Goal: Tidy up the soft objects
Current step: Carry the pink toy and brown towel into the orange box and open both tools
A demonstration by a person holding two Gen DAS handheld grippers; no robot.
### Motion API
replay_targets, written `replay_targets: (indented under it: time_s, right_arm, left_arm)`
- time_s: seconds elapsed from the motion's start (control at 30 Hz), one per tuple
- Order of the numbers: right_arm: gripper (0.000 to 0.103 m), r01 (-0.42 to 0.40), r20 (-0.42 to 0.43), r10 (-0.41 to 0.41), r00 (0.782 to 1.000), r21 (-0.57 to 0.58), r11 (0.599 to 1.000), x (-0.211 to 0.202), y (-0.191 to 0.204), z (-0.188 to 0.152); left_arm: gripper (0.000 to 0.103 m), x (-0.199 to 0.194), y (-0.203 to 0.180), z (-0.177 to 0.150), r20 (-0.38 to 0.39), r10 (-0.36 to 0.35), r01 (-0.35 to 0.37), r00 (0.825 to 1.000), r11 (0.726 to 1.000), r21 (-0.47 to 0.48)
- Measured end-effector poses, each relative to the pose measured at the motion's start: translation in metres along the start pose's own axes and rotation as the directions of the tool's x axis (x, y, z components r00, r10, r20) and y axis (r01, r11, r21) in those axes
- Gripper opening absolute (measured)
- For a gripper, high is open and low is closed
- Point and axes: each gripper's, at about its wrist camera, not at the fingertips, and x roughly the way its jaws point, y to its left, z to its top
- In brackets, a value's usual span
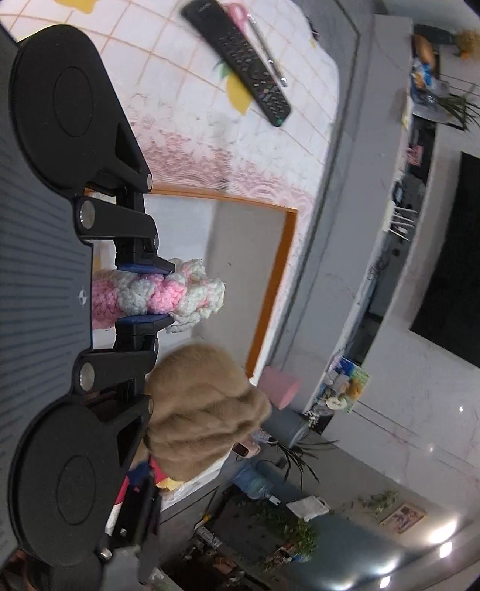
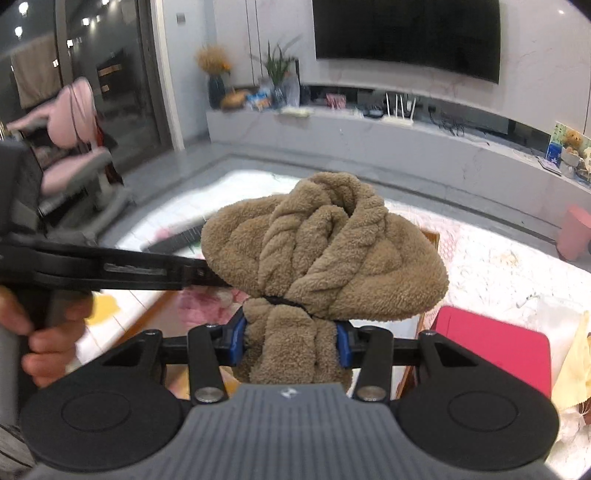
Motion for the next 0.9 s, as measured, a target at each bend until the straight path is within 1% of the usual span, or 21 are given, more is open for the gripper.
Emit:
replay_targets:
  time_s: [0.03, 0.1, 0.17, 0.27, 0.33, 0.37, 0.43, 0.47, 0.5, 0.53, 0.6, 0.67, 0.8, 0.9]
  right_arm:
    - [0.046, 0.001, -0.014, -0.001, 1.000, 0.001, 1.000, 0.005, 0.000, -0.004]
    - [0.046, -0.004, -0.039, 0.004, 0.999, -0.001, 1.000, 0.013, 0.000, -0.008]
    - [0.046, 0.007, -0.065, -0.008, 0.998, -0.014, 1.000, 0.021, 0.000, -0.012]
    - [0.046, 0.033, -0.099, -0.037, 0.994, -0.038, 0.999, 0.032, 0.002, -0.013]
    - [0.046, 0.029, -0.103, -0.032, 0.994, -0.032, 0.999, 0.033, 0.001, -0.012]
    - [0.046, 0.024, -0.101, -0.027, 0.995, -0.027, 0.999, 0.033, 0.001, -0.012]
    - [0.046, 0.029, -0.091, -0.031, 0.995, -0.026, 0.999, 0.029, 0.002, -0.013]
    - [0.046, 0.039, -0.087, -0.041, 0.995, -0.028, 0.999, 0.029, 0.002, -0.014]
    - [0.046, 0.047, -0.085, -0.050, 0.995, -0.028, 0.998, 0.025, 0.001, -0.018]
    - [0.046, 0.054, -0.082, -0.056, 0.995, -0.027, 0.998, 0.021, 0.000, -0.020]
    - [0.046, 0.053, -0.071, -0.055, 0.996, -0.027, 0.998, 0.017, 0.002, -0.020]
    - [0.046, 0.048, -0.066, -0.050, 0.997, -0.031, 0.998, 0.012, 0.002, -0.020]
    - [0.046, 0.040, -0.078, -0.043, 0.996, -0.039, 0.998, 0.003, 0.003, -0.023]
    - [0.046, 0.026, -0.117, -0.030, 0.993, -0.035, 0.999, 0.004, 0.007, -0.026]
  left_arm:
    - [0.024, 0.002, 0.000, 0.000, -0.002, 0.021, -0.021, 1.000, 1.000, 0.003]
    - [0.024, 0.004, -0.005, -0.001, 0.004, 0.074, -0.074, 0.997, 0.997, 0.038]
    - [0.024, 0.007, -0.008, -0.003, 0.002, 0.114, -0.114, 0.993, 0.991, 0.068]
    - [0.029, 0.010, -0.011, -0.006, -0.009, 0.146, -0.144, 0.989, 0.986, 0.078]
    - [0.032, 0.009, -0.014, -0.007, -0.006, 0.164, -0.164, 0.986, 0.984, 0.074]
    - [0.039, 0.007, -0.016, -0.007, 0.008, 0.170, -0.170, 0.985, 0.982, 0.081]
    - [0.056, 0.001, -0.020, -0.006, 0.049, 0.173, -0.177, 0.984, 0.979, 0.098]
    - [0.069, -0.003, -0.021, -0.005, 0.071, 0.178, -0.185, 0.981, 0.977, 0.103]
    - [0.076, -0.005, -0.021, -0.003, 0.082, 0.179, -0.187, 0.981, 0.977, 0.103]
    - [0.078, -0.007, -0.020, -0.001, 0.085, 0.173, -0.181, 0.981, 0.979, 0.095]
    - [0.082, -0.012, -0.016, 0.002, 0.062, 0.150, -0.154, 0.987, 0.986, 0.059]
    - [0.084, -0.015, -0.011, 0.005, 0.050, 0.131, -0.132, 0.990, 0.991, 0.020]
    - [0.086, -0.025, -0.003, 0.012, 0.078, 0.149, -0.145, 0.986, 0.988, -0.061]
    - [0.086, -0.031, -0.001, 0.014, 0.090, 0.153, -0.149, 0.984, 0.988, -0.047]
